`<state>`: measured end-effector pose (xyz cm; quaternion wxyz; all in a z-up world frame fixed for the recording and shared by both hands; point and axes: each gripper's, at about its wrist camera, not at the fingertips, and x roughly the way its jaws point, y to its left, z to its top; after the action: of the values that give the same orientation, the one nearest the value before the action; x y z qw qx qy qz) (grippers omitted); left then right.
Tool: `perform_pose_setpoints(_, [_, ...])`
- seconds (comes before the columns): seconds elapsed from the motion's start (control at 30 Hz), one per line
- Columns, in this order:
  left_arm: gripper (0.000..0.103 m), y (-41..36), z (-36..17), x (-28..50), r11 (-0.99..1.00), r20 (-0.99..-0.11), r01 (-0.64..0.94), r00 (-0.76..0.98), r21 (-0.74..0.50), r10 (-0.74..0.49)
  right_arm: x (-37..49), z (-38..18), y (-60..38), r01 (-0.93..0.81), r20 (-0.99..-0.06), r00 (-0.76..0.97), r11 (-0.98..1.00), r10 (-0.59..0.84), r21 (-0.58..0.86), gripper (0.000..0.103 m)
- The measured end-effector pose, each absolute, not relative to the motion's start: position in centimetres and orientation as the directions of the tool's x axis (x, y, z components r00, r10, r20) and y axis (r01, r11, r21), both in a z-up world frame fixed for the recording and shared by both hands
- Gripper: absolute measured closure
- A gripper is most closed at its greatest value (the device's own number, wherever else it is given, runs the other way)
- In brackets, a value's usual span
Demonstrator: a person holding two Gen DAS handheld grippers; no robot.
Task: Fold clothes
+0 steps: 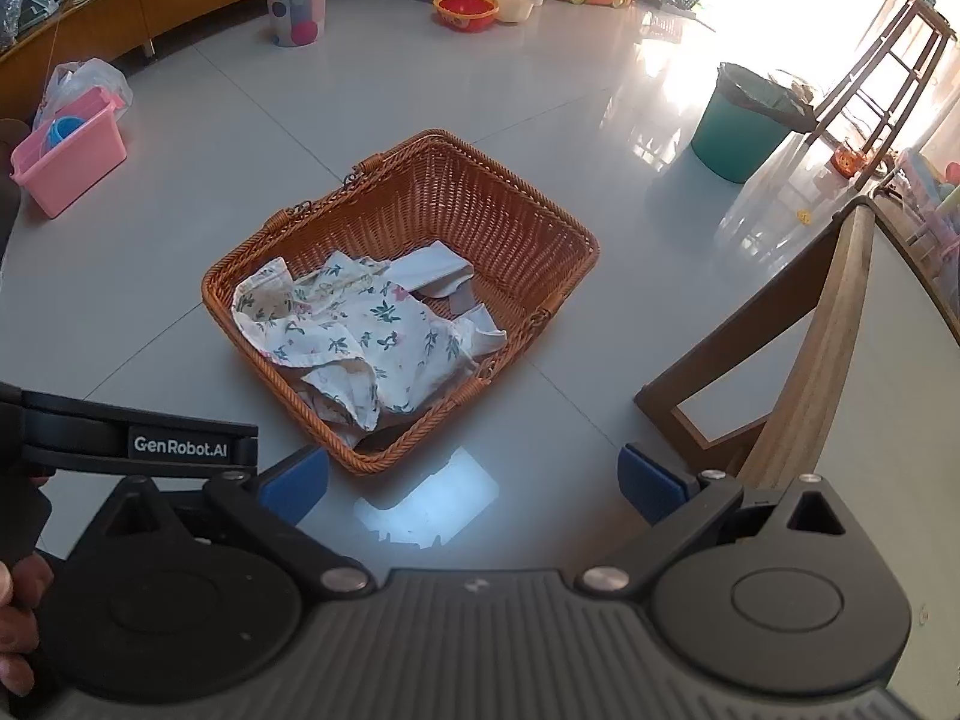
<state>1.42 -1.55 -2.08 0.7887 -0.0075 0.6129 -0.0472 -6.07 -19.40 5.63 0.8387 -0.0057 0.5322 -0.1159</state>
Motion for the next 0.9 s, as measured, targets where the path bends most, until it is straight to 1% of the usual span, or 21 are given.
perform_pose_setpoints(0.5, [0.0, -1.2, -2.4, 1.8, 0.998, -0.969, 0.036, 0.239, -0.056, -0.063, -5.5, 5.2, -19.2, 0.18, -0.899, 0.394, 0.975, -0.192, -0.13, 0.0])
perform_pose_setpoints(0.63, [0.0, -1.4, -2.3, 2.1, 0.997, -0.967, 0.045, 0.242, -0.065, -0.074, -5.4, 5.1, -19.3, 0.181, -0.9, 0.393, 0.975, -0.189, -0.126, 0.0])
perform_pose_setpoints(0.77, [0.0, -1.7, -2.2, 2.4, 0.996, -0.962, 0.05, 0.258, -0.073, -0.084, -5.3, 5.0, -19.4, 0.184, -0.901, 0.392, 0.976, -0.184, -0.119, 0.0])
perform_pose_setpoints(0.9, [0.0, -1.7, -1.6, 2.6, 0.997, -0.945, 0.026, 0.317, -0.073, -0.077, -5.1, 4.9, -19.5, 0.186, -0.903, 0.389, 0.975, -0.183, -0.118, 0.0])
